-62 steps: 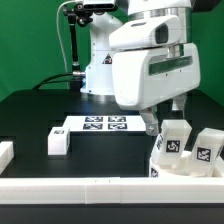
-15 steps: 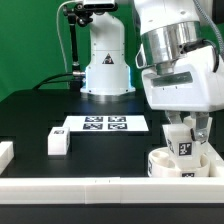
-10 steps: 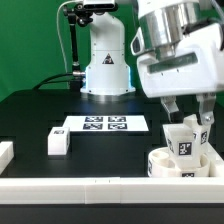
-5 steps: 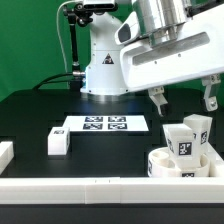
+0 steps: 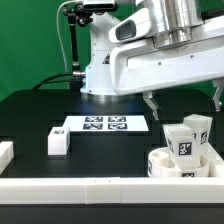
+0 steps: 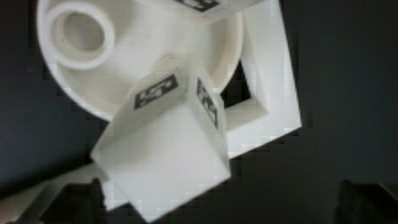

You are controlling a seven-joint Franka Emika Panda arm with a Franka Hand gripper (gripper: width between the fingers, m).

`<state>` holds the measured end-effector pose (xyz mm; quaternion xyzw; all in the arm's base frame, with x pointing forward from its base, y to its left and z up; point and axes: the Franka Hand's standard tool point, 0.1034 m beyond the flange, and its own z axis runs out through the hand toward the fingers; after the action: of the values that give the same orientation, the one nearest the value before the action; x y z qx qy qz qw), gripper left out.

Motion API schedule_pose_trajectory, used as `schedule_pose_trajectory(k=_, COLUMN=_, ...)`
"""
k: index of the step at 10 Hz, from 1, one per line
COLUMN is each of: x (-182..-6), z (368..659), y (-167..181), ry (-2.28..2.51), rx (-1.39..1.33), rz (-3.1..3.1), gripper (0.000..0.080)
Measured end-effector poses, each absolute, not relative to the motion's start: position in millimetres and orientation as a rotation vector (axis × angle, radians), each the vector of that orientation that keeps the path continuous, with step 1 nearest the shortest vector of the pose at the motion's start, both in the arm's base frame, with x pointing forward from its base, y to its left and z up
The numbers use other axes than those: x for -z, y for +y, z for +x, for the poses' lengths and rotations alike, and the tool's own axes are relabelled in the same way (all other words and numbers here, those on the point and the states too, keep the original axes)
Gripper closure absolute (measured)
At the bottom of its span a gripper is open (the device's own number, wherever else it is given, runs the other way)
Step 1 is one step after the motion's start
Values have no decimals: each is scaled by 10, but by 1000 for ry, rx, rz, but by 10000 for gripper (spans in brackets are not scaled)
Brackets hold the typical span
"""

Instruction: Assemble stool

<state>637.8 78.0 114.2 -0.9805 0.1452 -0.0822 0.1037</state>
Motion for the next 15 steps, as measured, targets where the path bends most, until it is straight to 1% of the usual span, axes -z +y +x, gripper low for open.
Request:
schedule_pose_trajectory(k=4, x=-1130, z=6376, y=756, ry=27, rx=281, rz=-2955, gripper=151)
schedule_pose_trajectory(k=7, x=-1094, z=6397, y=751, ry=-501, rx=339, rz=-2982, gripper=151)
schedule_pose_trajectory(k=9, x=-1079, z=6407, y=737, ry=-749, rx=339, rz=-2959, gripper=151)
schedule_pose_trajectory(k=11, x=-1077, z=6408, y=718, ry=-881, rx=344, rz=-2934, gripper=151)
schedule_pose_trajectory(k=14, x=-1044, z=6389, y=698, ry=-1243, rx=350, rz=-2852, gripper=151)
schedule_pose_trajectory(k=15, x=-1026, z=6382, y=711, ry=-1428, rx=337, rz=-2796, gripper=151)
